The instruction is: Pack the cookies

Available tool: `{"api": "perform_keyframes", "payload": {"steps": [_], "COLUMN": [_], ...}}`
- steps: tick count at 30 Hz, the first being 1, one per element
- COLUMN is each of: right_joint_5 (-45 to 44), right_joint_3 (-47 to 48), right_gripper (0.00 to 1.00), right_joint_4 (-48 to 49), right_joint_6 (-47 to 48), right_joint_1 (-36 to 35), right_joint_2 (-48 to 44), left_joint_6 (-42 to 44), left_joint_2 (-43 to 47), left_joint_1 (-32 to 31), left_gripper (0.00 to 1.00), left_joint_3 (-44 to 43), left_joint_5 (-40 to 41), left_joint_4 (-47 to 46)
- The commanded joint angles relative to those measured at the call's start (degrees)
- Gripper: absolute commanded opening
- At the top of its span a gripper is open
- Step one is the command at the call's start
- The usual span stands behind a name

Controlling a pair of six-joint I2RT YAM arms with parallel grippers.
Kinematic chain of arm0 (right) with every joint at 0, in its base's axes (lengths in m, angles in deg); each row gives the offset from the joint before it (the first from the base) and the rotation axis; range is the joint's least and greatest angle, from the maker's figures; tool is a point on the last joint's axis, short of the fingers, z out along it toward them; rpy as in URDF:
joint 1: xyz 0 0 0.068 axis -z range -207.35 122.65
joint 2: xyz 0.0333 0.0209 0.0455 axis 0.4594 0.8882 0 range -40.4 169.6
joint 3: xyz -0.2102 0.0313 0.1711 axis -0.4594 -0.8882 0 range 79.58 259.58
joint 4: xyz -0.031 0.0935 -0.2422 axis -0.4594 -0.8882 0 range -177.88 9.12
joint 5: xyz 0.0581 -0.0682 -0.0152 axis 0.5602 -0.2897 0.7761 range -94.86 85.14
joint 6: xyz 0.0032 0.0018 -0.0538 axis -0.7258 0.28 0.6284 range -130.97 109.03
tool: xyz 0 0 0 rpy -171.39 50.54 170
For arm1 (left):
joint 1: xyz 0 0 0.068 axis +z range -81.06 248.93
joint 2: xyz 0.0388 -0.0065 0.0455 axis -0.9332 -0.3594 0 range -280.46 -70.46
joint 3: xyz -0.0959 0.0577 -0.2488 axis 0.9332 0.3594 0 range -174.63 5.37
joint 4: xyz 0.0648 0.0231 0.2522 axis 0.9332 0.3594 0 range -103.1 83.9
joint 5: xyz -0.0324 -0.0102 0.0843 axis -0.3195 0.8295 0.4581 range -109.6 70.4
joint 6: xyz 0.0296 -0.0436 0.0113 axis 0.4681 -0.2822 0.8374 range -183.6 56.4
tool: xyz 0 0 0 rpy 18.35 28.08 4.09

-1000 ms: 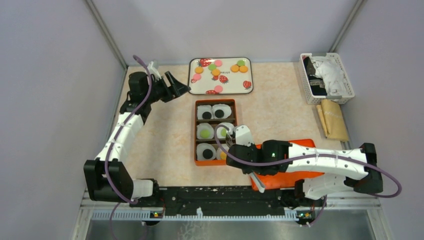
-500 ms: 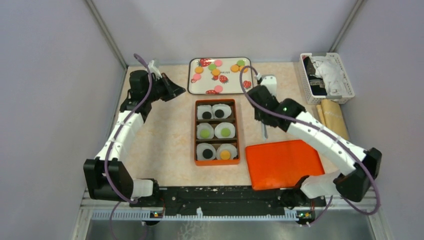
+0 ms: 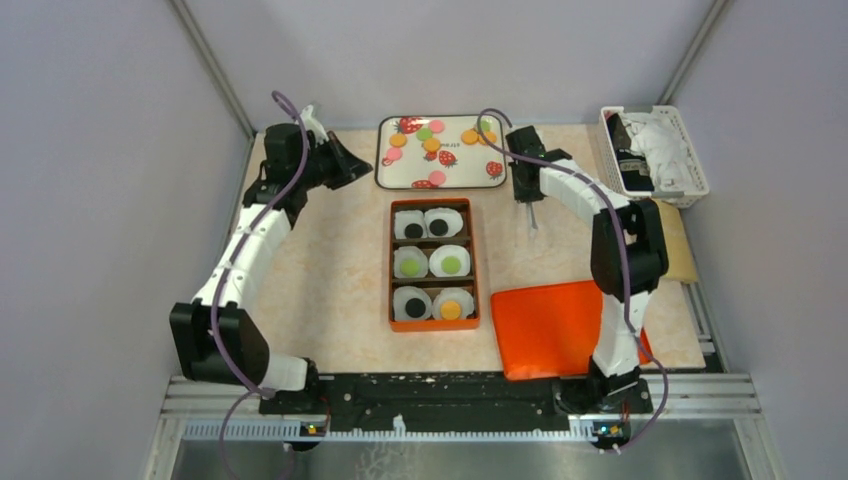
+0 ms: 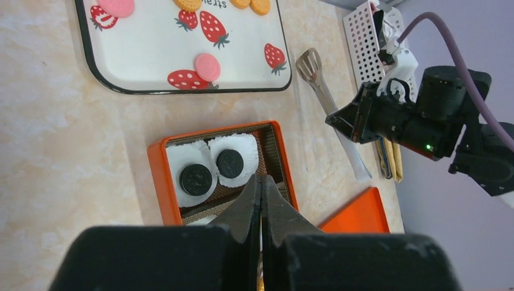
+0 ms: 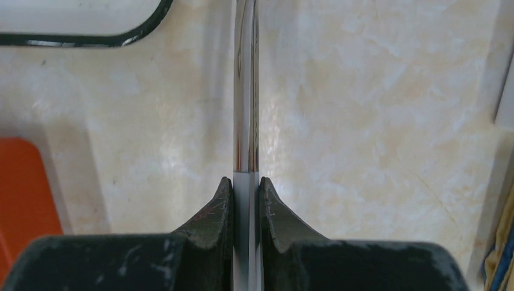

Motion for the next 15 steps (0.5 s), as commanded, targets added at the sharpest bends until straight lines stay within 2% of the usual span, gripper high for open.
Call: {"api": "perform_keyframes", "payload": {"steps": [1,8,12,15], "right_joint_5": [4.7,2.8,1.7,1.4], "right_joint_3": [8.6,18.6,22.2,20.7], "right_gripper": [0.00,0.00,0.00,0.00], "right_joint_4": [2.6,-4.1,-9.0,-10.5], "right_joint_6": [4.1,5.8,4.5,1.9], "right_joint_1": [3.7,5.4,6.9,7.1], "right_joint_2": [6.6,14.8,18.0,18.1], "left_joint_6": [1.1,2.4,3.8,5.0], "left_joint_2": [-4.6,-18.1,-28.9,-34.8], "left_joint_1": [-0.6,-0.8,-0.8,-0.8], "left_gripper": [0.00,0.00,0.00,0.00], "left_joint_3": [-7.8,-21.3,-30.7,-36.4], "left_joint_5": [2.7,3.9,4.7,3.2], "left_joint_4": [1.9,5.0,6.0,7.0]}}
